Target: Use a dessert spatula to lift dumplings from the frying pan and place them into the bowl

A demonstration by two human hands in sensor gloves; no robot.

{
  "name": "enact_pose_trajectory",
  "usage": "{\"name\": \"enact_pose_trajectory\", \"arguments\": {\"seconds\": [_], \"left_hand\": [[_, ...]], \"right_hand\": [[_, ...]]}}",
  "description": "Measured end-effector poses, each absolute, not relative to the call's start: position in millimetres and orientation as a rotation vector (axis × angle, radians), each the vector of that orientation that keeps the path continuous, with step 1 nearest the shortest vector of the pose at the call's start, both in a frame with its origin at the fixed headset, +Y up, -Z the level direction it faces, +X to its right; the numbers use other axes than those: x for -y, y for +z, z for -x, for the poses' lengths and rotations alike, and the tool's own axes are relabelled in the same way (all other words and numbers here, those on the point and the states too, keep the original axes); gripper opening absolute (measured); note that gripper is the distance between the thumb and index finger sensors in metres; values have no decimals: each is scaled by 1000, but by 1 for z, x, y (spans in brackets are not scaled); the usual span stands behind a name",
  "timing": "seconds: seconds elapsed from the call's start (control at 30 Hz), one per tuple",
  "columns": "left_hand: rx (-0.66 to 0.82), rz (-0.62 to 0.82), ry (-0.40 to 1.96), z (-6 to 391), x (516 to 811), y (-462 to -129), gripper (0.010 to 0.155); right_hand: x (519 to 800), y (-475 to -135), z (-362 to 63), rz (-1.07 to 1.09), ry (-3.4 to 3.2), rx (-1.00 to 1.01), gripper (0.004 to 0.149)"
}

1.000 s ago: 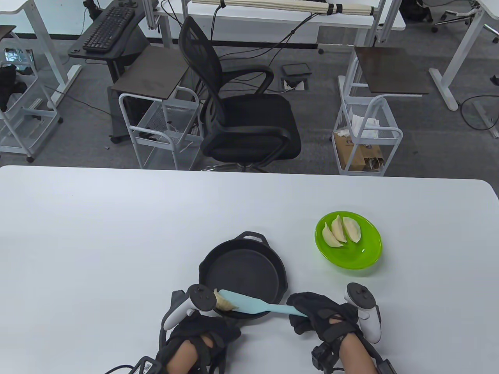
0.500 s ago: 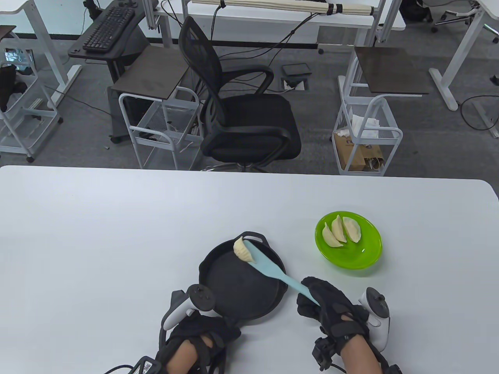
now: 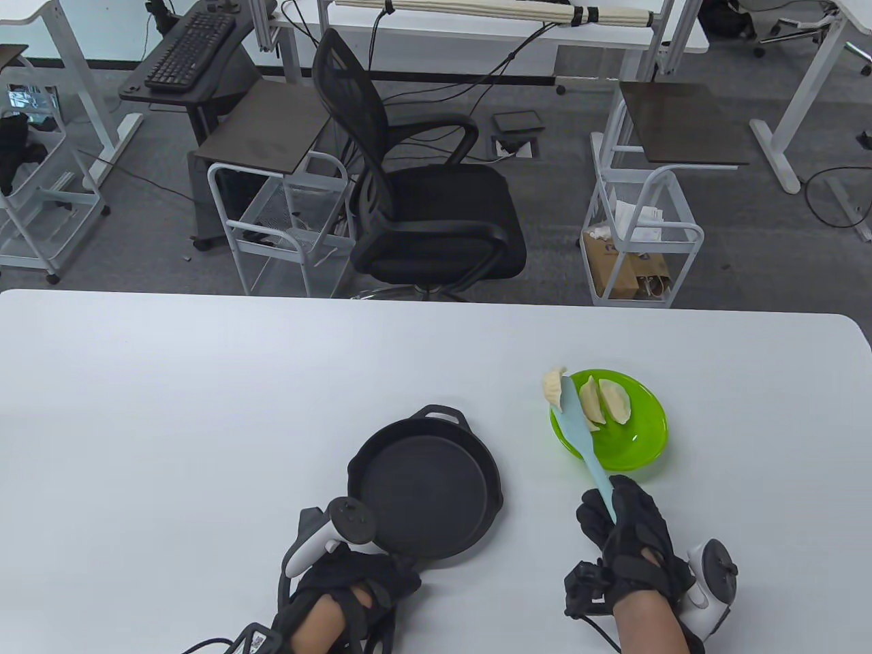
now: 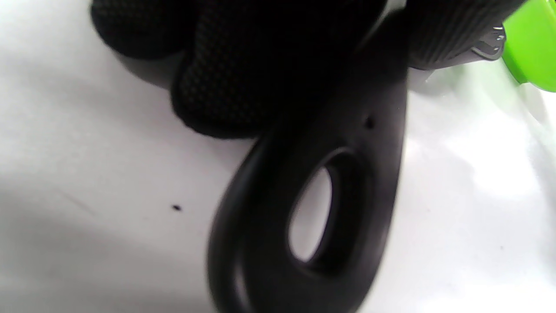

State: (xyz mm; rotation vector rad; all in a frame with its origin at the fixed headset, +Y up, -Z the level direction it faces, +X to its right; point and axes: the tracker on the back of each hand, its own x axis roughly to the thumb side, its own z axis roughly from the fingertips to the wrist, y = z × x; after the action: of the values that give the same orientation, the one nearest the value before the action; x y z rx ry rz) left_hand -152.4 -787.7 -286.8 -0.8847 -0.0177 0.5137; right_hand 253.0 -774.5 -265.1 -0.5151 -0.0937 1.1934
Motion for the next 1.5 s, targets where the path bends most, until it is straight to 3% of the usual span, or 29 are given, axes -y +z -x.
{"name": "enact_pose_trajectory", "arguments": {"seconds": [0.43,0.73,1.1,1.5], "left_hand": [[17,883,513,152,788,-287,62],[17,884,515,152,788,-287,62],[18,882,513,152,788,-287,62],[18,873,504,151,788,-287,63]], "right_hand": [[760,-264,-279,629,1523,177,45],[734,-266,-259,384,1847,427,48],[757,-280,-192,67,1795,-24,47],[780,-290,-165,-26,2035,-260,45]]}}
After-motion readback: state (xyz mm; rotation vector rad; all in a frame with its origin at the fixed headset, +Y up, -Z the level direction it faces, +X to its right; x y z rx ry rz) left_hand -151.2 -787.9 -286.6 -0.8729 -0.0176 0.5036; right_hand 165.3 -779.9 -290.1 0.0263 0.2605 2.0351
